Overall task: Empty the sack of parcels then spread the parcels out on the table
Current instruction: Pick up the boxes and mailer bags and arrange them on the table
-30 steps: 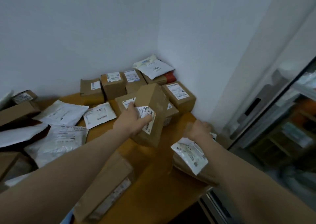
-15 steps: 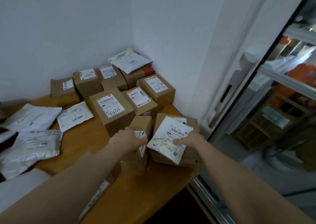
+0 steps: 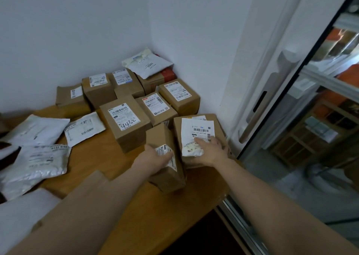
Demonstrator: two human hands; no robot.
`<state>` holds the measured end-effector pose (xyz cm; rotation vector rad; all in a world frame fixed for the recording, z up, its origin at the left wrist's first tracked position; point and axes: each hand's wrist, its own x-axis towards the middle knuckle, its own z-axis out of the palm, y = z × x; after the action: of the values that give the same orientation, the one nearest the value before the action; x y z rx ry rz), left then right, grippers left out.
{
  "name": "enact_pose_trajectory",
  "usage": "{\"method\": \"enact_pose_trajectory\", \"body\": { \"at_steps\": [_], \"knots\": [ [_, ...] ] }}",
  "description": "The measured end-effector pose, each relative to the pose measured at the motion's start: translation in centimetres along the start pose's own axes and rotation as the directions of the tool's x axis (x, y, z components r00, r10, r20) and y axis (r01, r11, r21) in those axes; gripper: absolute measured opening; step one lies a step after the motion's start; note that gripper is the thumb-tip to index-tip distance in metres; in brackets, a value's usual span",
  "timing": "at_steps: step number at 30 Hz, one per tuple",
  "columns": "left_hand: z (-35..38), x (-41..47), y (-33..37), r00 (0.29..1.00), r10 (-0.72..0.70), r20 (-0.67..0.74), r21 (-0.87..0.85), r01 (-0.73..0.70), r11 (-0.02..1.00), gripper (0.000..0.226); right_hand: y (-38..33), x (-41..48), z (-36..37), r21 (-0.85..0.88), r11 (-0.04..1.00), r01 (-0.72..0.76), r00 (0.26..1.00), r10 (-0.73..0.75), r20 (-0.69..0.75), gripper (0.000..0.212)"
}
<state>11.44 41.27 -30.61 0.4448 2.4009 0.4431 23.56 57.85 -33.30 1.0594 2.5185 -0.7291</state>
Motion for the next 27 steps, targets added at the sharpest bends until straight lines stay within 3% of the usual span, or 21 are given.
{"method": "enact_pose_trajectory", "body": {
  "at_steps": [3,6,10,12,15,17,21,24,27],
  "knots": [
    [-0.1,0.3,-0.9,0.997,-0.052,0.050,-0.217,0.061,0.974,0.077,0.9,0.2,-0.5,0.075,0.995,0.065,0.996,-0.060,-0.066,0.055],
    [-0.1,0.8,-2.0,0.989,-0.090,0.118,-0.452,0.134,0.882,0.073,1.3,-0.5,-1.2,0.163,0.977,0.140,0.980,-0.113,-0.163,0.046],
    [0.2,0.8,-2.6,0.980,-0.106,0.169,-0.571,0.185,0.800,0.067,1.0,-1.3,-1.4,0.344,0.916,0.205,0.959,-0.119,-0.256,0.039],
    [0.1,0.6,-2.5,0.985,-0.132,0.111,-0.543,0.171,0.822,0.071,0.7,-1.4,-1.2,0.395,0.891,0.224,0.956,-0.123,-0.265,0.038],
    [0.2,0.7,-2.4,0.981,-0.168,-0.094,-0.287,0.135,0.948,0.100,0.4,-1.7,-1.2,0.416,0.879,0.232,0.956,-0.129,-0.262,0.037],
    [0.2,0.5,-2.2,0.981,-0.149,-0.127,-0.243,0.115,0.963,0.107,0.4,-1.9,-1.1,0.370,0.901,0.226,0.960,-0.140,-0.243,0.039],
    [0.3,0.2,-2.3,0.990,-0.138,0.012,-0.298,0.135,0.945,0.069,0.9,-1.9,-0.7,0.317,0.928,0.194,0.968,-0.129,-0.217,0.048],
    [0.7,-0.5,-2.5,0.981,-0.133,0.144,-0.498,0.188,0.847,0.048,1.5,-1.7,-0.2,0.238,0.956,0.173,0.968,-0.120,-0.222,0.058],
    [0.9,-0.7,-1.7,0.987,-0.066,0.145,-0.638,0.144,0.756,0.030,1.9,-1.6,0.1,0.197,0.964,0.178,0.960,-0.126,-0.249,0.058]
  ]
}}
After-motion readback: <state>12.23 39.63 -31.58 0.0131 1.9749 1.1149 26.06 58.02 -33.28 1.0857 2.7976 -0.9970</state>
